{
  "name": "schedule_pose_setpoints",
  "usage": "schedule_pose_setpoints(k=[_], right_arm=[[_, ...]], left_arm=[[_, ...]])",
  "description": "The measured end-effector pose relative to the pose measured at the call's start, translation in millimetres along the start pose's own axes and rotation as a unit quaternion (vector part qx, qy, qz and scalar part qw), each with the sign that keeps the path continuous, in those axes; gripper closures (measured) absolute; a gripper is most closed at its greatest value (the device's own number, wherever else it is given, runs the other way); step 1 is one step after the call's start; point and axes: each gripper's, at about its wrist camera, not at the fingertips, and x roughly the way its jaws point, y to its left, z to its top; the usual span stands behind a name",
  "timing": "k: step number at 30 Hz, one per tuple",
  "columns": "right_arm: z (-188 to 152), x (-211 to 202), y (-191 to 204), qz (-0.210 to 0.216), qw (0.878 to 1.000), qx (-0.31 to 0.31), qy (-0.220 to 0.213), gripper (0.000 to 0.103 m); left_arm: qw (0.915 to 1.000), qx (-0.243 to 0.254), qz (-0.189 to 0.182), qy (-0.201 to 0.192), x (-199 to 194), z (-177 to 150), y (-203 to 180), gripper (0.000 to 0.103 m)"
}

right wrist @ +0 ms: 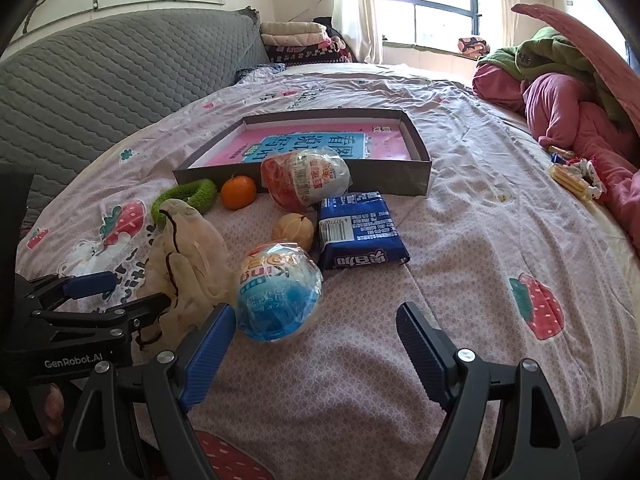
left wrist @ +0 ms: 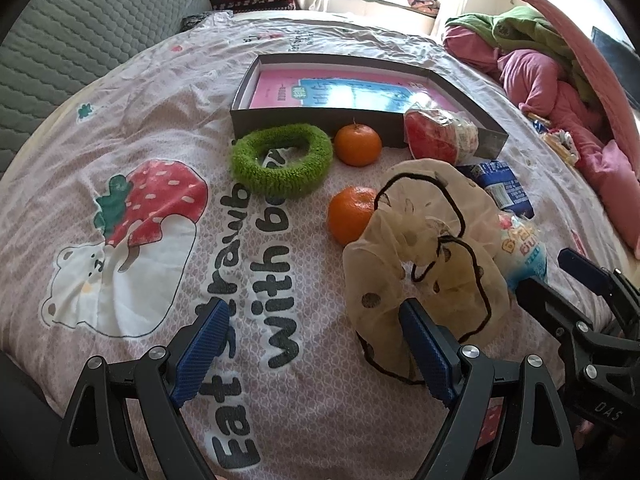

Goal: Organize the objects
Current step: 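Move left tool to the cream mesh bag while right tool approaches the blue egg toy, then close left tool on the mesh bag while right tool closes on the blue egg toy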

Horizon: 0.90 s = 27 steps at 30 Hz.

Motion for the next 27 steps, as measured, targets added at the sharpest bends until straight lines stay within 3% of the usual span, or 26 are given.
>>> schedule_pose_setpoints(k=[8,18,19,21,25,27], right_arm=[[5,10,-2,0.009,1.0,0.011,0.01,0.022],[12,21,5,0.028,1.0,-0.002,0.014,0.029],[12,22,7,0.029,0.999,-0.005,0.014,0.03],[13,25,10,0.036,0.999,-0.009,0.017,0.037],[13,30,13,0.049,0.998,-0.012,0.021,0.048],[13,31,16,0.052,0.998,-0.018,0.022,0.051]], left_arm=[[0.9997,-0.006,-0.024,-0.002,8,5,2,0.016],[0.9996,-0.004,-0.027,-0.01,10,8,1,0.017],[0.9996,-0.004,-0.027,-0.012,10,8,1,0.019],[0.9995,-0.003,-0.028,-0.016,10,9,0,0.031],[0.9993,0.007,-0.033,-0.017,11,9,-5,0.039],[0.999,0.012,-0.039,-0.016,12,9,-7,0.049]])
